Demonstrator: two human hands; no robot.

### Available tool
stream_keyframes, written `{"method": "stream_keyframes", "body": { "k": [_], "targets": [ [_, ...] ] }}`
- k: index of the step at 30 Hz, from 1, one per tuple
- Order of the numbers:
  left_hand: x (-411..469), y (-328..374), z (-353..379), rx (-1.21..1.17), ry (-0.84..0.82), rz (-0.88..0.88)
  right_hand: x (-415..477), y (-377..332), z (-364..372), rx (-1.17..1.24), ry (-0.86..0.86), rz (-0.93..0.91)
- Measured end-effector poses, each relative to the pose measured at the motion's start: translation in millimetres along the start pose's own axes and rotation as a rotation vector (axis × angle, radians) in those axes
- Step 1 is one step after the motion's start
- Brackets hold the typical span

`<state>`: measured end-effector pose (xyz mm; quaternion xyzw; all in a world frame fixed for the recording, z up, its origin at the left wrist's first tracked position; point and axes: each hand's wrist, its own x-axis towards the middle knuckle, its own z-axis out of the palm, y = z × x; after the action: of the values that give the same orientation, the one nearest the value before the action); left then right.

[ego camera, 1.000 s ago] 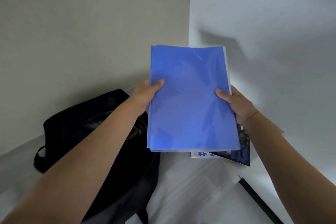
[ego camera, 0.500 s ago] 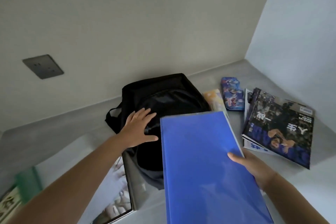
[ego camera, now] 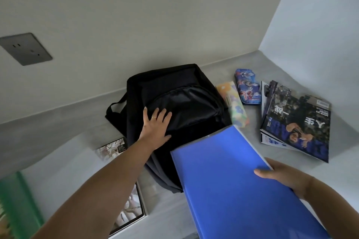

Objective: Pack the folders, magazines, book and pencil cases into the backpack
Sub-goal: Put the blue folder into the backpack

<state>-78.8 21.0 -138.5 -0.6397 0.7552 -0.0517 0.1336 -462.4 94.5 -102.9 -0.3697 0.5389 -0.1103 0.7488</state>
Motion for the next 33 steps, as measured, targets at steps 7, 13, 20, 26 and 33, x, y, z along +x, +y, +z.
{"method": "stream_keyframes", "body": {
  "k": [7,13,20,26,33],
  "targets": [
    [21.3,-1.8,-8.0,0.036,-0.023,0.101,26.4,-25.8,23.1,-0.143,-0.039,0.043],
    [27.8,-16.4,-24.1,-0.155,0.016,0.030,63.3,-45.4,32.6,-0.278,-0.040,0.171],
    [25.4,-21.2,-27.6,-0.202,0.036,0.012,85.7,-71.5,43.3,-0.251,0.087,0.121],
    [22.0,-22.5,-23.8,-0.254,0.025,-0.016,100.9,-64.3,44.0,-0.209,0.249,-0.037],
    [22.9,-18.6,-27.7,-0.199,0.005,0.085,96.5,-46.8,42.3,-0.131,0.361,-0.021]
  ]
}}
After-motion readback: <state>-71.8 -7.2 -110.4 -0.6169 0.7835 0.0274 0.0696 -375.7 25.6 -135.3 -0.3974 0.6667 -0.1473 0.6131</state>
